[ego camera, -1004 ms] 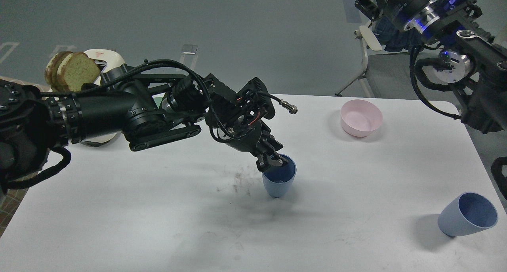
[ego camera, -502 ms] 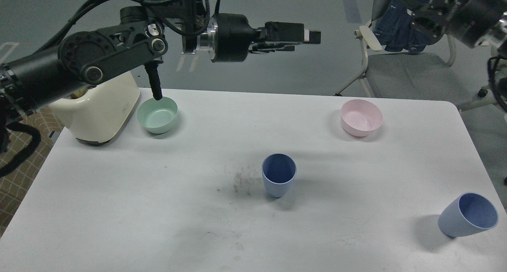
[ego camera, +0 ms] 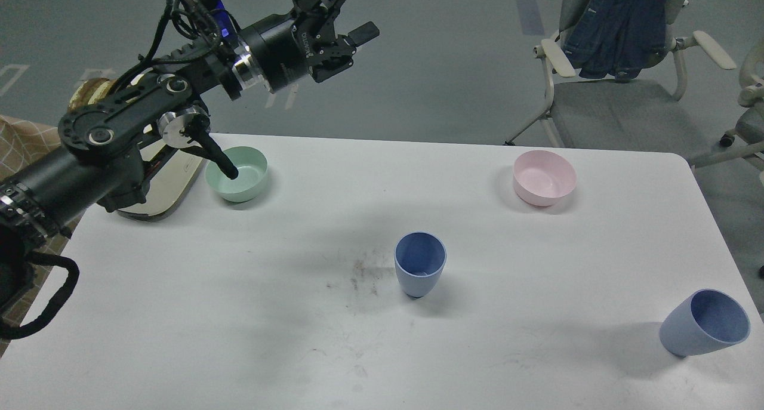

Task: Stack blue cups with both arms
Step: 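Open the left gripper and raise it away from the cup, then reach the right gripper down to the other blue cup and grasp it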

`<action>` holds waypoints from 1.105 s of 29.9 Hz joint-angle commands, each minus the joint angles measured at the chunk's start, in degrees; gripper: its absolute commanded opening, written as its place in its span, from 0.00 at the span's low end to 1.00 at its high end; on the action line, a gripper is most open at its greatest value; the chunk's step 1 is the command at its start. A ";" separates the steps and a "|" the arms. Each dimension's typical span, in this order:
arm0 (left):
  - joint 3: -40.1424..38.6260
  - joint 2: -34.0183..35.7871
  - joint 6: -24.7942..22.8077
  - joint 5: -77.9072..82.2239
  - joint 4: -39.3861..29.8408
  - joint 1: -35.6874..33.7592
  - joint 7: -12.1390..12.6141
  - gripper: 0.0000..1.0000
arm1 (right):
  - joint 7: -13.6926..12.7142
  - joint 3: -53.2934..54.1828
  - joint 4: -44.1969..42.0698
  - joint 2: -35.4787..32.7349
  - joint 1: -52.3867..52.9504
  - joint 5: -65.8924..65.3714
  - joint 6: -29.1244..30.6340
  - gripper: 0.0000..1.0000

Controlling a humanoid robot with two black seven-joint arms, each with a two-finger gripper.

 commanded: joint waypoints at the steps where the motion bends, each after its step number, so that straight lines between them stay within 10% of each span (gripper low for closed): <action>1: 0.13 -0.79 0.00 0.02 -0.04 0.22 -0.13 0.92 | -0.01 -5.10 1.45 -2.95 -0.63 -5.00 -2.30 1.00; 33: -0.04 -0.97 -0.17 0.10 -0.39 2.07 -0.13 0.92 | -0.01 -23.22 3.13 10.40 -6.86 -12.13 -20.51 0.86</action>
